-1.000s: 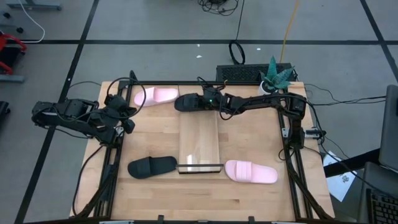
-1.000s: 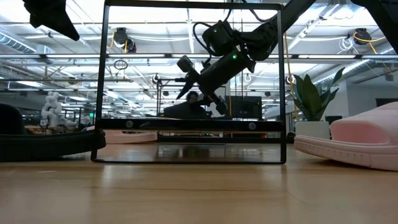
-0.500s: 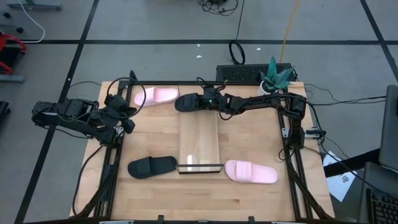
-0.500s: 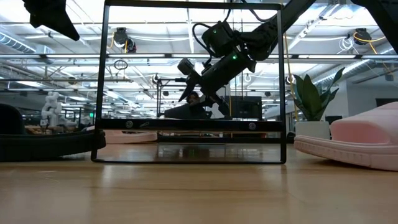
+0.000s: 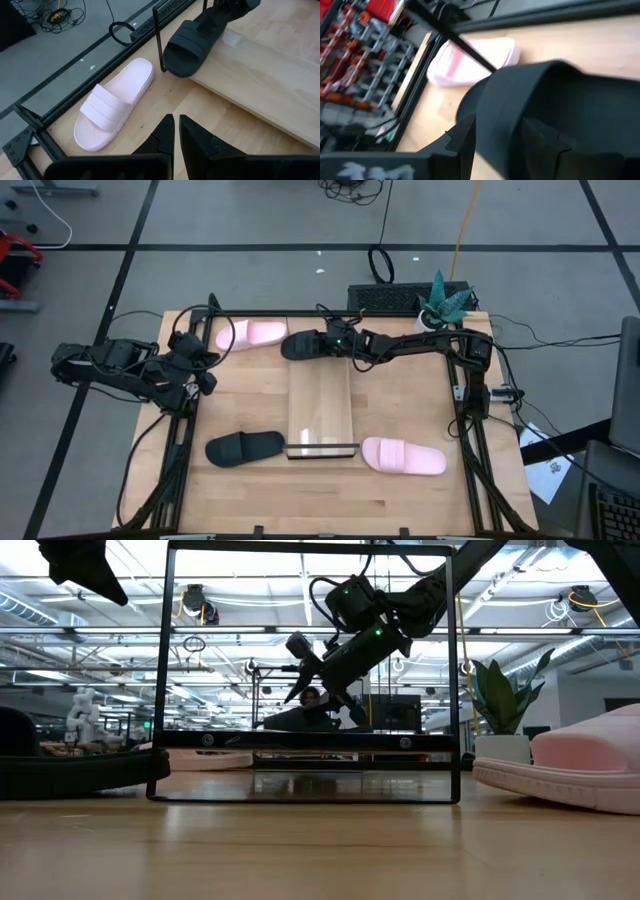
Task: Pick and place slides into the shelf
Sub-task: Put the top black slipper on the shelf
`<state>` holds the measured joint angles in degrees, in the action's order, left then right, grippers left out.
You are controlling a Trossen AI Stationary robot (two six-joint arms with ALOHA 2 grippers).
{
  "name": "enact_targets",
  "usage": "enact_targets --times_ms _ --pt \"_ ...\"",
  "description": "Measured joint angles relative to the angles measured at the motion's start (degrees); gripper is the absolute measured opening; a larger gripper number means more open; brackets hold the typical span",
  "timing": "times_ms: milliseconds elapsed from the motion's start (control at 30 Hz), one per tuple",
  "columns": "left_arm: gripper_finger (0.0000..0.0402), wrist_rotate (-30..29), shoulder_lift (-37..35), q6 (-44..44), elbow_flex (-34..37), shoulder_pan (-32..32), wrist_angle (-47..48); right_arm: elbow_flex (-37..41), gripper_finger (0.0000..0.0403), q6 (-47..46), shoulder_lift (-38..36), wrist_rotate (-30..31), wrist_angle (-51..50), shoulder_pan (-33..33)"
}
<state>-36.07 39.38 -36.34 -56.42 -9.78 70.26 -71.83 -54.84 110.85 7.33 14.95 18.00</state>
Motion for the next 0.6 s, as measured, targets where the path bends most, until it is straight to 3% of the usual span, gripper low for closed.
enact_targets --times_ms 600 --pt "0.0026 4.33 0.0 -1.9 -0.02 -0.02 -0.01 0.02 0.0135 3.64 0.0 -1.44 -1.81 1.79"
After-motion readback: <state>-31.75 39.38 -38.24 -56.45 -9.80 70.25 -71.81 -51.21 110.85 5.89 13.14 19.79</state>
